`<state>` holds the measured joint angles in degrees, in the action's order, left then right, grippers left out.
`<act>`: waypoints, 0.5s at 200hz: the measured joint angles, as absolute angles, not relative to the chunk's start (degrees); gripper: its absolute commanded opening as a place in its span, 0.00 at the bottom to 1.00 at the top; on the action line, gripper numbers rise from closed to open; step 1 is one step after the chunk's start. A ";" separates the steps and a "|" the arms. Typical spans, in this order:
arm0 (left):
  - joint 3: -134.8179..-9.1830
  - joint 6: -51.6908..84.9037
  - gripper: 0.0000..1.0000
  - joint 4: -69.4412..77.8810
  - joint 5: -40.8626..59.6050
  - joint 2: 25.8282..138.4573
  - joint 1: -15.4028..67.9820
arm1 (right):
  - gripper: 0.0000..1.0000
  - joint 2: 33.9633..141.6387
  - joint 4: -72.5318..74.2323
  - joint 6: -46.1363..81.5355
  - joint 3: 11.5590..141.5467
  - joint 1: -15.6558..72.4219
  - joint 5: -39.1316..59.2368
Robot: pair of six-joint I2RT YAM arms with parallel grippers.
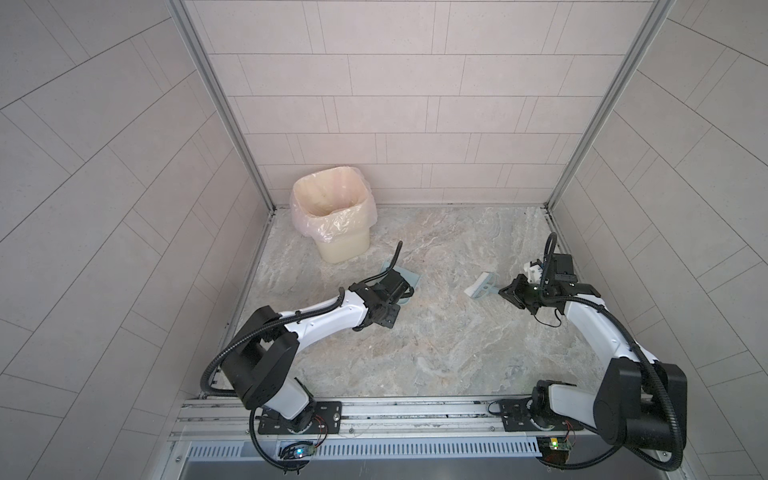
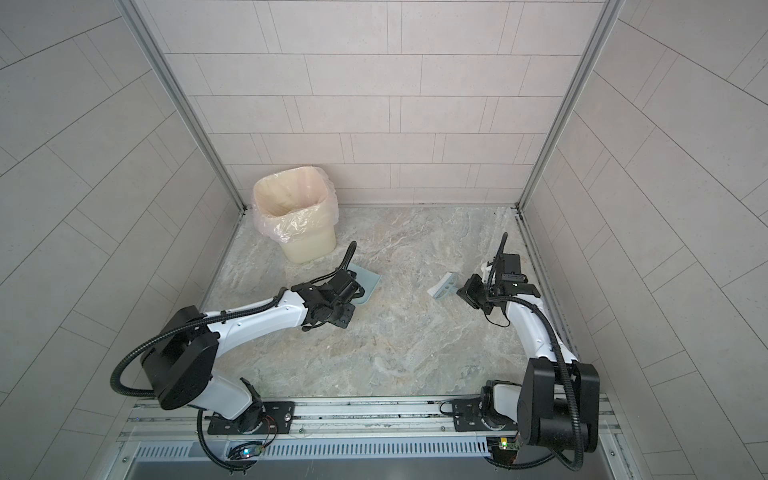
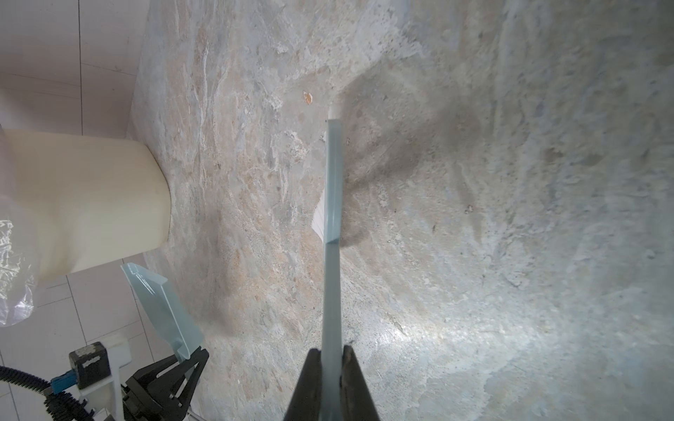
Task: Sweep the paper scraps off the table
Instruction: 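Lower the dustpan to the floor with left gripper while right lowers brush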
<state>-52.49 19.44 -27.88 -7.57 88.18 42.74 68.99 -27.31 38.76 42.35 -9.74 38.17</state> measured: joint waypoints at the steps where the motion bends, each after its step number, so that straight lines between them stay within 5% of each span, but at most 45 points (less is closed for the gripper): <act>1: -52.42 19.49 0.00 -27.77 -7.51 88.18 42.68 | 0.00 68.95 -27.24 38.85 42.28 -9.74 38.17; 31: -49.69 20.75 0.00 -23.99 -5.65 88.18 40.56 | 0.00 66.65 -25.26 41.54 39.33 -9.91 38.35; 100: -44.49 22.68 0.00 -18.92 -3.03 88.18 38.11 | 0.54 64.97 -25.87 44.16 36.12 -10.20 37.45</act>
